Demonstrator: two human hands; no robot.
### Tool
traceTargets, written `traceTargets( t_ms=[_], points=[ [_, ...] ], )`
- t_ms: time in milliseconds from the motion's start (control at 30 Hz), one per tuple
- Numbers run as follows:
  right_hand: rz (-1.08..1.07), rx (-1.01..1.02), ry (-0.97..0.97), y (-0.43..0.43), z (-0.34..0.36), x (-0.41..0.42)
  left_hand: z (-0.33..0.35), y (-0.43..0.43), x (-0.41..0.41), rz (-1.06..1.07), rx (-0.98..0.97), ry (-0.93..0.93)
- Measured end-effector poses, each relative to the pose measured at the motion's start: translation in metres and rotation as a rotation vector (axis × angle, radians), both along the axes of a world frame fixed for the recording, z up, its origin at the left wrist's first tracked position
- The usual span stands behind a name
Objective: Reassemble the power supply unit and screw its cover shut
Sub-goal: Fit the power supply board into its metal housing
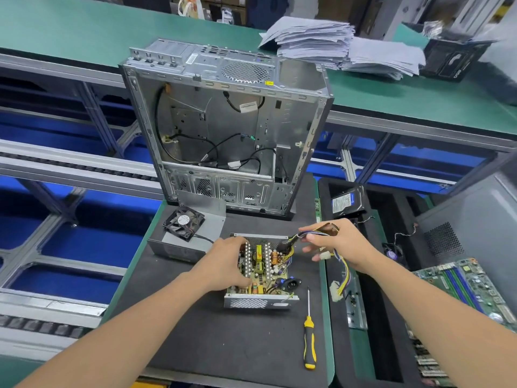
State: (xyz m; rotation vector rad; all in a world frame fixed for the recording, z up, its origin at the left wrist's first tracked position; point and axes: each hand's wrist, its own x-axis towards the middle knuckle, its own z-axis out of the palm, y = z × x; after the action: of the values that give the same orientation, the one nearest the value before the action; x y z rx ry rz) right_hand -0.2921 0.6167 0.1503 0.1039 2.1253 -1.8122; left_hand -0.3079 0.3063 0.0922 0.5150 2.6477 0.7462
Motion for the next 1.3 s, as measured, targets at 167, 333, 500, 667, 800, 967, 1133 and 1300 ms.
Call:
traceTargets(
  t_ms=[167, 333, 500, 667, 800, 967, 1133, 1300],
  points=[
    [-0.075, -0.119, -0.108, 0.017, -0.013, -0.002, -0.004, -0.002, 0.003, 0.016, 0.028, 0.007],
    [-0.215, -0.232, -0.233, 0.031, -0.021, -0.008, -0.002, -0.001, 0.003, 0.021, 0.033, -0.01],
    [-0.234, -0.292, -0.288, 0.01, -0.014, -0.034, -0.001, -0.003, 0.004, 0.022, 0.031, -0.007],
    [-0.266, -0.312, -0.384, -0.021, -0.004, -0.059, 0.005, -0.006, 0.005, 0.003, 0.025, 0.001],
    [-0.378, -0.453, -0.491, -0.035, -0.005, -0.07, 0.005, -0.005, 0.008, 0.026, 0.043, -0.012],
    [-0.623, -0.901, -0.571, -0.03, -0.022, -0.056, 0.005, -0.008, 0.01, 0.141, 0.048, -0.043],
    [-0.648, -0.472, -0.589, -0.041, -0.055, -0.026, 0.002, -0.014, 0.016, 0.199, 0.012, -0.141],
    [-0.401, -0.012, -0.401, -0.06, -0.059, -0.013, 0.004, -0.014, 0.023, 0.195, 0.053, -0.155]
  ],
)
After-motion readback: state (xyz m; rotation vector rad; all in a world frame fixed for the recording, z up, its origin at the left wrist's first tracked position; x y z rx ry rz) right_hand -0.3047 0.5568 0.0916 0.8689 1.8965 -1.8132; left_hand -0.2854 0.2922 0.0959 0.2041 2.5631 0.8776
